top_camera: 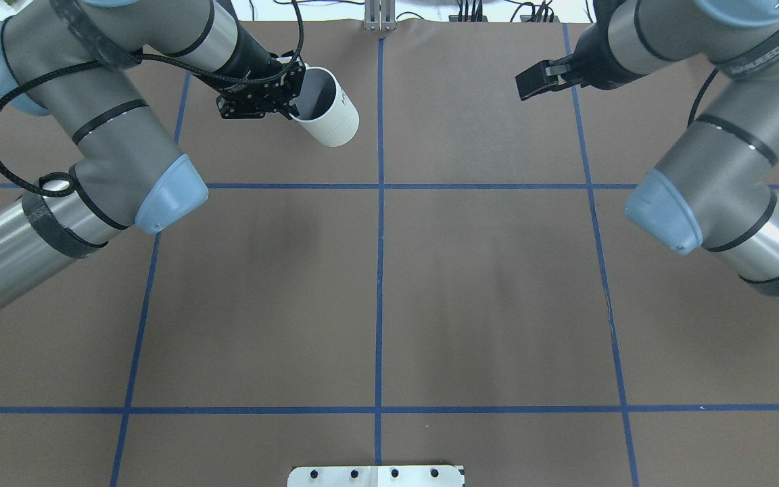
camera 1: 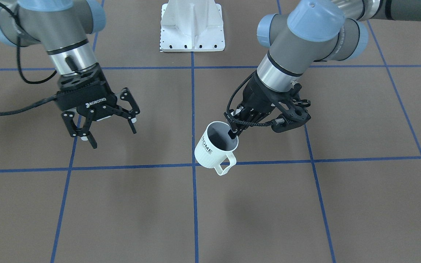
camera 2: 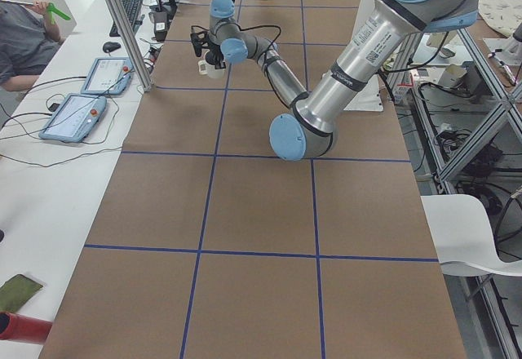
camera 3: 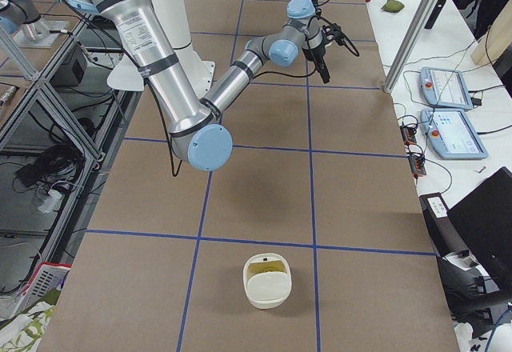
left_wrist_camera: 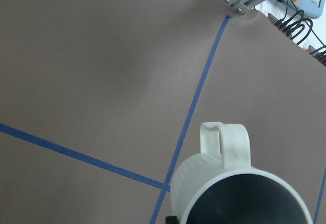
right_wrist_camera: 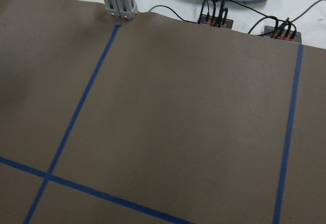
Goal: Left arm hands cup to right arm to dump lemon
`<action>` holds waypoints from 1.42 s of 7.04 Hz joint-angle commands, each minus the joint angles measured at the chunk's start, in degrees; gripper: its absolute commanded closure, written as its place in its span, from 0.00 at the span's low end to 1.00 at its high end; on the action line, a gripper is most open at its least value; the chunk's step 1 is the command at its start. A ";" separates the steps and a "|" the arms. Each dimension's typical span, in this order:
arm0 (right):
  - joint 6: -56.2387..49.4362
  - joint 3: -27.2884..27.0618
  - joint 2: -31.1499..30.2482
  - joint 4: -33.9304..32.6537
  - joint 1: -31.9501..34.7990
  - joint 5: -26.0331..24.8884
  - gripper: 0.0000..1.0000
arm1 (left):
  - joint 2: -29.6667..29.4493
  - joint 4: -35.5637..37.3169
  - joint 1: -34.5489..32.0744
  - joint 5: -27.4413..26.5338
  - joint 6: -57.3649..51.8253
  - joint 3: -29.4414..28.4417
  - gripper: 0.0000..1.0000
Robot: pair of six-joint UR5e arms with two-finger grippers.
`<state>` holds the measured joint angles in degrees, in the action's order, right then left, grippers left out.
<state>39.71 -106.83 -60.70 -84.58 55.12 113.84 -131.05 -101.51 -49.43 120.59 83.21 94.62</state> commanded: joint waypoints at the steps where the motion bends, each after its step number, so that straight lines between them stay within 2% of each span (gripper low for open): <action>1: -15.90 -0.13 -0.39 -11.44 4.89 2.70 0.00 | 4.12 12.42 -0.58 -0.09 -12.66 7.04 1.00; 2: -21.29 0.04 -2.74 -12.70 8.39 6.97 0.00 | 8.58 13.70 -0.76 0.00 -18.73 10.47 1.00; 3: -27.00 0.39 -6.24 -12.36 13.65 13.27 0.00 | 14.62 13.80 -1.54 0.00 -25.31 14.07 1.00; 4: -29.67 0.31 -9.58 -12.19 17.44 16.47 0.00 | 20.34 13.62 -2.33 0.00 -30.34 16.71 1.00; 6: -37.92 0.57 -13.56 -12.97 22.46 17.03 0.00 | 29.40 11.88 -3.92 0.17 -39.48 18.23 1.00; 8: -38.22 1.18 -15.49 -12.89 23.81 16.94 0.00 | 39.86 2.51 -5.85 0.26 -47.14 17.54 1.00; 10: -38.84 1.10 -16.03 -12.54 23.81 17.03 0.00 | 44.20 -0.08 -7.09 0.26 -49.98 16.48 1.00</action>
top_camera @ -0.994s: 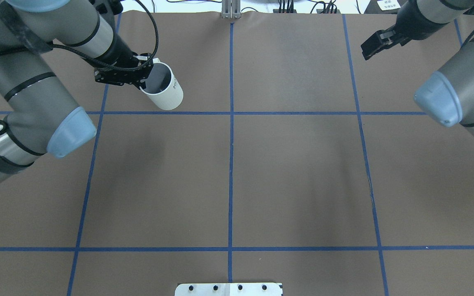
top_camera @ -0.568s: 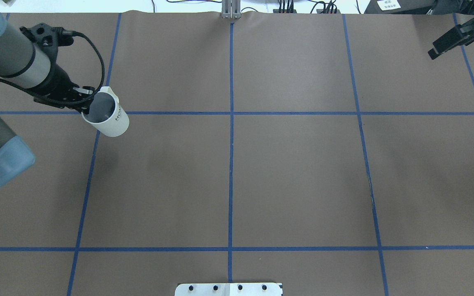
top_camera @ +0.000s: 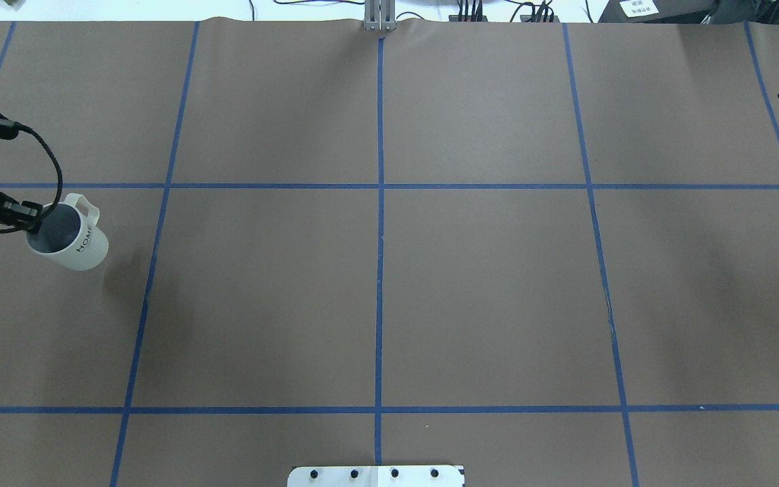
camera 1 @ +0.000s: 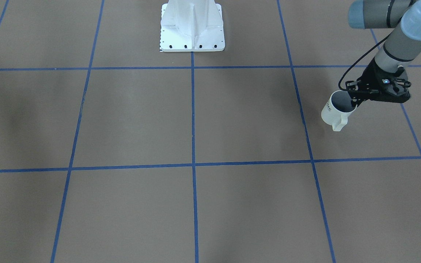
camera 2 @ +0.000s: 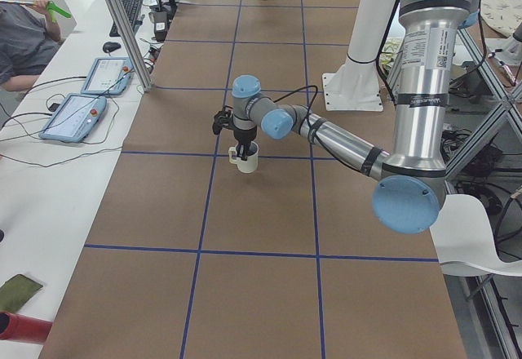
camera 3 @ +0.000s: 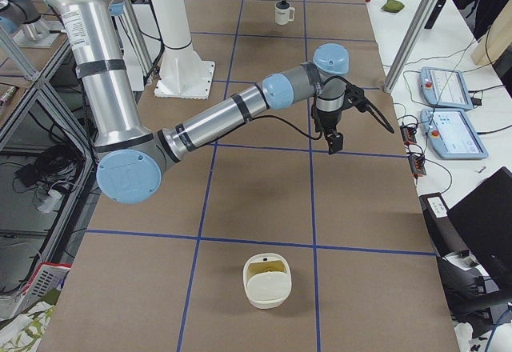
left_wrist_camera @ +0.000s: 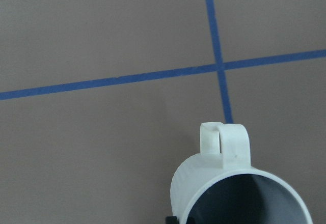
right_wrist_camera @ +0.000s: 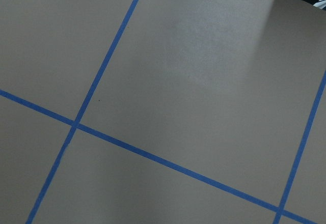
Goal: Left arm hands cup to right arm to dump lemon
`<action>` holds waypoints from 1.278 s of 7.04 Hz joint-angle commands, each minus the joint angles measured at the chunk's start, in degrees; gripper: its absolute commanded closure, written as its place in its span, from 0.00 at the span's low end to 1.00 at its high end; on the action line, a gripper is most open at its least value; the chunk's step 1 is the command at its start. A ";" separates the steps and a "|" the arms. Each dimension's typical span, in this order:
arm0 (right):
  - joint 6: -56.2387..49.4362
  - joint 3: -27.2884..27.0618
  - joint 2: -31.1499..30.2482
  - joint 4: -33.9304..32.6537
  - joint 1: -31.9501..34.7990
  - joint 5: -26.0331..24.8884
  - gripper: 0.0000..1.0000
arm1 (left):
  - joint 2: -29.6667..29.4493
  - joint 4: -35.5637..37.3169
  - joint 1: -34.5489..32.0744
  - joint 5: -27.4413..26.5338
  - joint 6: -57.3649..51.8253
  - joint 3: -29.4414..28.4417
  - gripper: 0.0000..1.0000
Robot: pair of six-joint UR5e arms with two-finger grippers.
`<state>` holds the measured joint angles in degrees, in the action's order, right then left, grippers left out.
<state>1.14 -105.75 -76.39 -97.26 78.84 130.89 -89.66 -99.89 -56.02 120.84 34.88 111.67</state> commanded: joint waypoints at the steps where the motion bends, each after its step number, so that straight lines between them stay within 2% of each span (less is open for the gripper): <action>1: -0.26 0.10 -0.60 0.14 0.08 -0.28 0.00 | 2.82 -3.80 -0.41 0.10 -1.48 -2.40 1.00; 2: -0.26 -0.16 -1.47 0.49 0.08 -0.54 0.00 | 2.65 -7.04 -0.23 0.45 -1.13 -4.85 0.96; 3: -0.26 -0.25 -1.56 0.49 0.08 -0.55 0.00 | 2.30 -9.68 -0.23 0.63 -0.95 -6.44 0.86; 4: -0.17 -0.25 -1.56 0.49 -0.01 -0.55 0.00 | 2.29 -9.79 -0.23 0.54 -0.86 -6.55 0.58; 5: -0.09 -0.25 -1.74 0.49 0.08 -0.72 0.00 | 2.20 -9.88 -0.23 0.54 -0.95 -6.37 0.15; 6: 0.35 0.01 -1.74 0.41 0.08 -0.90 0.00 | 2.29 -9.88 -0.40 0.54 -0.95 -5.94 0.00; 8: 0.27 0.10 -2.18 0.41 0.17 -0.99 0.00 | 2.03 -9.10 -4.86 0.71 -1.74 -5.49 0.00; 9: -0.17 0.10 -2.70 0.41 0.95 -0.99 0.00 | 2.12 -7.44 -8.46 0.89 -6.35 -5.23 0.00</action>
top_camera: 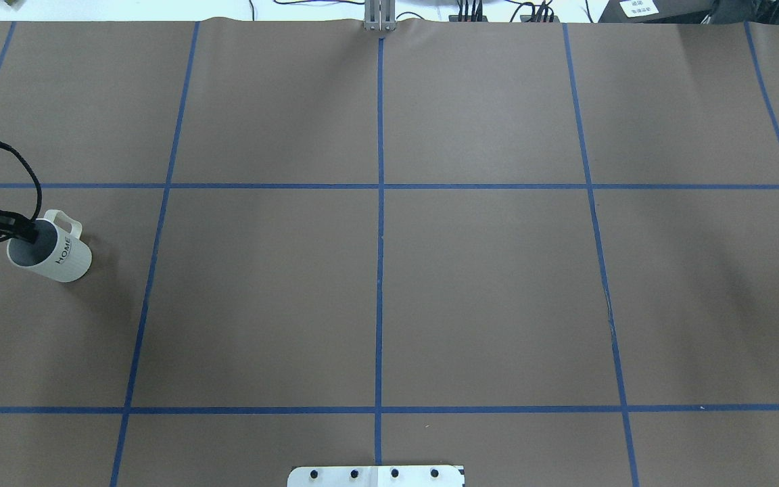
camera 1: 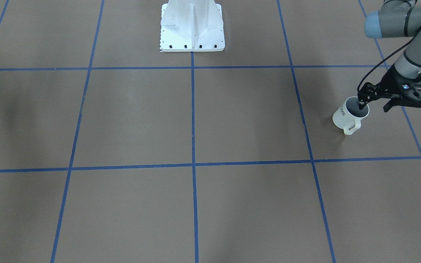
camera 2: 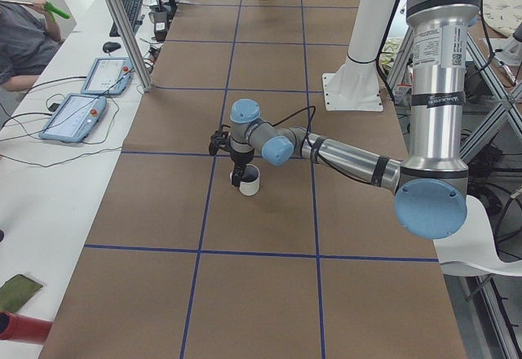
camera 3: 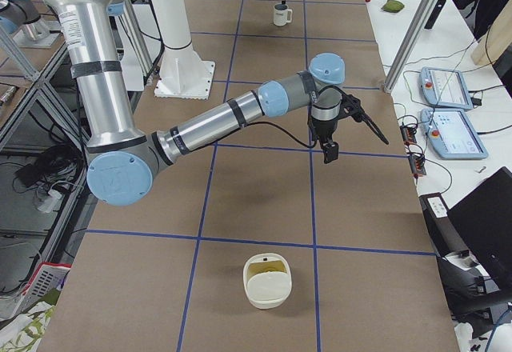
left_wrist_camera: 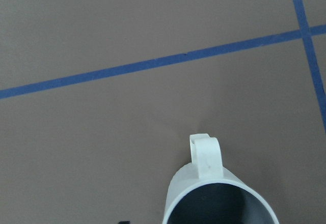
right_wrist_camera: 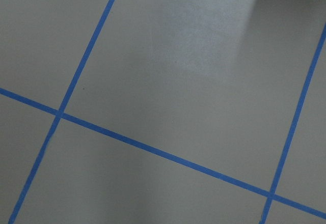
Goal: Left arm hands cup to right arm to dump lemon
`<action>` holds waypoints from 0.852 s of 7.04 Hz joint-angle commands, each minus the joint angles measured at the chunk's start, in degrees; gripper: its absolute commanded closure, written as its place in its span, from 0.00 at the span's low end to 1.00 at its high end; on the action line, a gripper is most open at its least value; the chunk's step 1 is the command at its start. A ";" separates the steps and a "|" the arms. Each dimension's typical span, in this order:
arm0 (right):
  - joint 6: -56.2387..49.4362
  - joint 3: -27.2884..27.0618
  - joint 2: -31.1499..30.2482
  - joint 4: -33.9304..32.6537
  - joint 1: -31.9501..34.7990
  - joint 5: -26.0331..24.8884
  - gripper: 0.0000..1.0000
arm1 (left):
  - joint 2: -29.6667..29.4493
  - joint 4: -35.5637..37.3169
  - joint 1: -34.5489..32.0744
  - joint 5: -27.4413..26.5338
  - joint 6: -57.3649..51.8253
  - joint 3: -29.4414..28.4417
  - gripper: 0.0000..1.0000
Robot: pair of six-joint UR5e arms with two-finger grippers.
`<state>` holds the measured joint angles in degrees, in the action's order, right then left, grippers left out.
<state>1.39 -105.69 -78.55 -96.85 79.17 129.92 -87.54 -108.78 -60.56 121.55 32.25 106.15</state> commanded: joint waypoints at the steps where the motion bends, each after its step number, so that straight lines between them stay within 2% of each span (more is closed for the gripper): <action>1: -0.42 0.05 -1.07 -0.09 1.16 -0.02 0.00 | -0.26 7.29 -9.17 1.31 -13.08 0.29 0.00; 2: -0.16 0.22 -1.86 -0.27 1.17 -1.67 0.00 | -0.18 11.88 -15.14 2.71 -22.84 0.20 0.00; 3: -0.51 0.31 -2.82 -0.35 1.08 -5.52 0.00 | 0.08 16.36 -21.38 4.99 -30.33 0.11 0.00; 4: -0.42 0.83 -3.09 -0.62 1.16 -5.73 0.00 | 0.52 21.45 -26.23 8.49 -35.45 -0.32 0.00; 6: -0.16 4.51 -3.19 -0.88 1.08 -5.47 0.00 | 3.24 21.94 -27.33 9.05 -35.86 -3.38 0.00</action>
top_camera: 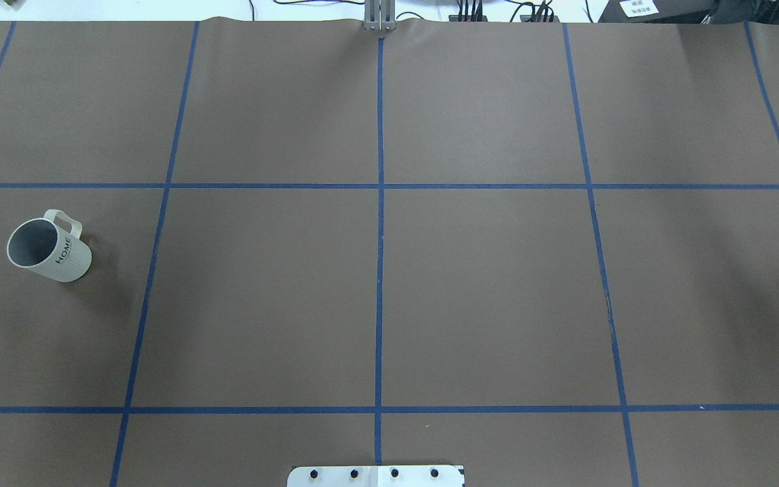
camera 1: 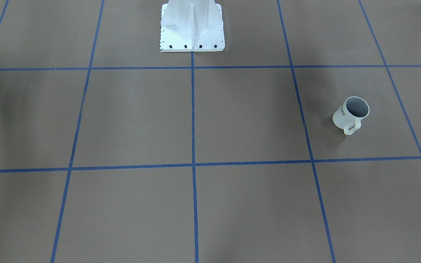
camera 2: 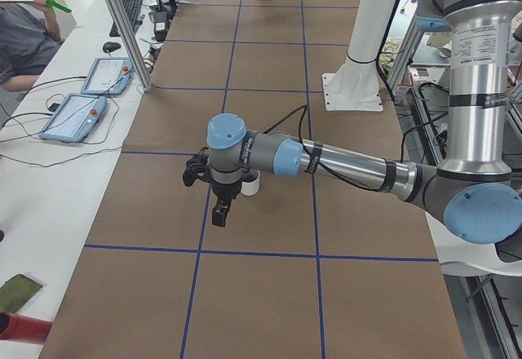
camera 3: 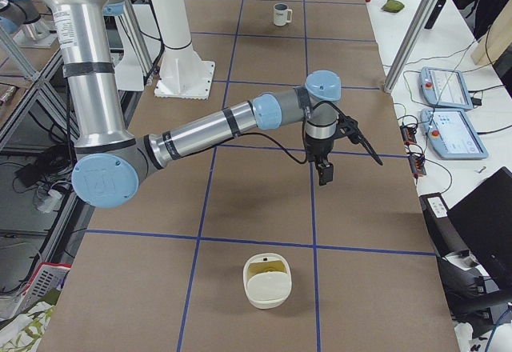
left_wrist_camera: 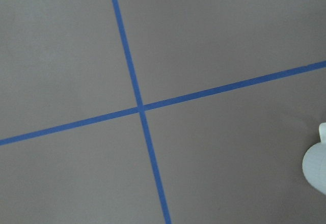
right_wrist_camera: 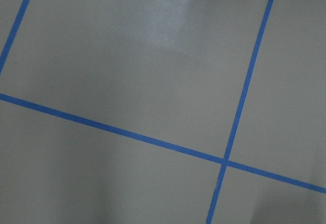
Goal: Left arm hands cup to right arm to dump lemon
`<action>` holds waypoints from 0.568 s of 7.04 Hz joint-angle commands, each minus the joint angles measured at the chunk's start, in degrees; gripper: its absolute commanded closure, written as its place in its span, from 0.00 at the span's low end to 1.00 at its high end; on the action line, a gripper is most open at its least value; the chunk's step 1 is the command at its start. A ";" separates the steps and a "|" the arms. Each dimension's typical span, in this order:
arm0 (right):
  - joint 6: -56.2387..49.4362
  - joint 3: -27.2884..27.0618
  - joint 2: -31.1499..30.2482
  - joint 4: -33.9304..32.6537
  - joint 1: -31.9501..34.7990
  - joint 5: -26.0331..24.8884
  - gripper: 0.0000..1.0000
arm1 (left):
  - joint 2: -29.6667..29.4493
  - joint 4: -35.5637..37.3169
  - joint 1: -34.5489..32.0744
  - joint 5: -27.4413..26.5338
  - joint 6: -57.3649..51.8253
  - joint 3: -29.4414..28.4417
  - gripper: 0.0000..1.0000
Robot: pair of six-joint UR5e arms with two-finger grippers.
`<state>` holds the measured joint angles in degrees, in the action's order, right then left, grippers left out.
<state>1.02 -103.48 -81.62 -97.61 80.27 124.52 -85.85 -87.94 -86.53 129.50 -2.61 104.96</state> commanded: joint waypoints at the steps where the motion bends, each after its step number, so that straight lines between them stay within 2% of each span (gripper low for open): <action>1: 0.39 3.62 -0.21 0.13 0.06 0.98 0.00 | 1.30 0.75 -1.37 0.76 -1.77 -4.91 0.00; 4: 0.56 3.72 -2.92 0.22 -0.02 2.91 0.00 | 1.56 -1.79 -1.72 1.28 -1.87 -3.71 0.00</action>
<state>1.67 -99.94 -83.19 -97.58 80.26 126.32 -84.58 -88.92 -88.13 130.61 -4.21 100.97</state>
